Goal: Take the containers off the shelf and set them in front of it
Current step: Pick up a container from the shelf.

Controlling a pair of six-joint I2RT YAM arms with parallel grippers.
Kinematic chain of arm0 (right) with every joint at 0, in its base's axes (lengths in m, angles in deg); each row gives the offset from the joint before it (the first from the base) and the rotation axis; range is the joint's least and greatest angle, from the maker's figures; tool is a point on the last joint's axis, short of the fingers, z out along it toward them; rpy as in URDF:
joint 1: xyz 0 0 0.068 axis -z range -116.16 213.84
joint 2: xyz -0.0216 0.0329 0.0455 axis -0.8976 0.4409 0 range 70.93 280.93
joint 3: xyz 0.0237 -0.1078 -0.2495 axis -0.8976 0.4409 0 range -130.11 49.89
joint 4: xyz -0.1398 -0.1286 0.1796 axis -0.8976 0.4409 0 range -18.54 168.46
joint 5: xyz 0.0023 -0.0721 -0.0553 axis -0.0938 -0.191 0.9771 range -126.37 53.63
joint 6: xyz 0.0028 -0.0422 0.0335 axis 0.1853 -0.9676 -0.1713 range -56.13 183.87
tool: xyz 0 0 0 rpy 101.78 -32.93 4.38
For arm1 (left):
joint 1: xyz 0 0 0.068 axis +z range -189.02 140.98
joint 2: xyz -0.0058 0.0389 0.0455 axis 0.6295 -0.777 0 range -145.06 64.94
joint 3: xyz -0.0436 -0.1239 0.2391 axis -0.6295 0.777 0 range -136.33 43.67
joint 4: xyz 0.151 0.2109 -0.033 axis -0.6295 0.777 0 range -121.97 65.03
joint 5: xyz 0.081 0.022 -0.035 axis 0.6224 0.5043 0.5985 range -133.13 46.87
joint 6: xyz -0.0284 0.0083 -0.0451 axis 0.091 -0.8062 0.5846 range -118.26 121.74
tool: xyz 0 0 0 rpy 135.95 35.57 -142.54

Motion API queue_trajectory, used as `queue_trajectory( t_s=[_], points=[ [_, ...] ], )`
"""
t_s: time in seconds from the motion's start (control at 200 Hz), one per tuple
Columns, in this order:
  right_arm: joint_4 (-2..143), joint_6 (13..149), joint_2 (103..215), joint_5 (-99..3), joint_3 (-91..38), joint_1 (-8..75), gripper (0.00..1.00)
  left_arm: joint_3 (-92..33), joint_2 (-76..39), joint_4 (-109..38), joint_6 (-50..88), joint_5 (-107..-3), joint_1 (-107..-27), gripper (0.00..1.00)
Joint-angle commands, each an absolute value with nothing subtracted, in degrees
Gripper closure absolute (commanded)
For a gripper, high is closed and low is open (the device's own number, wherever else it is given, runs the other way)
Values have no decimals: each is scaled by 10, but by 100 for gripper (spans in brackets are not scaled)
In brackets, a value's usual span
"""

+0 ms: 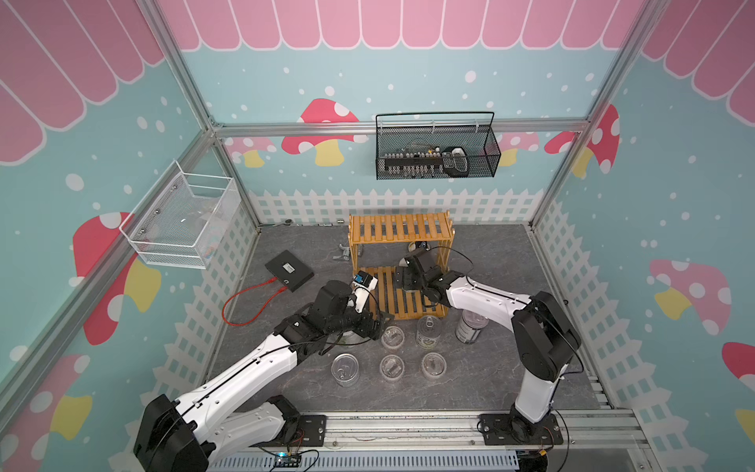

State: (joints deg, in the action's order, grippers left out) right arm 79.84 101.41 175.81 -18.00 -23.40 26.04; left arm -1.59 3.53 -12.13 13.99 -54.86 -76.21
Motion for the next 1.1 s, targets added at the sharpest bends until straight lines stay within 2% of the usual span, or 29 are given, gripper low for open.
queue_trajectory(
  t_s=[0.0,0.185,0.405,0.57,0.64,0.826,1.091],
  points=[
    [788,1008,1771,-181,-251,276,1,-12,30,-128,146,-565,-758,1],
    [781,989,1791,-200,-275,284,1,-14,24,-128,143,-568,-758,1],
    [775,969,1818,-217,-289,289,6,-11,22,-128,141,-568,-758,1],
    [774,953,1812,-229,-287,290,26,-10,22,-128,141,-568,-758,1],
    [772,939,1802,-230,-282,289,30,-11,20,-126,140,-567,-758,1],
    [766,897,1762,-247,-250,283,31,-12,16,-128,140,-566,-758,1],
    [740,810,1677,-331,-177,257,32,-14,14,-128,140,-557,-757,1]
  ],
)
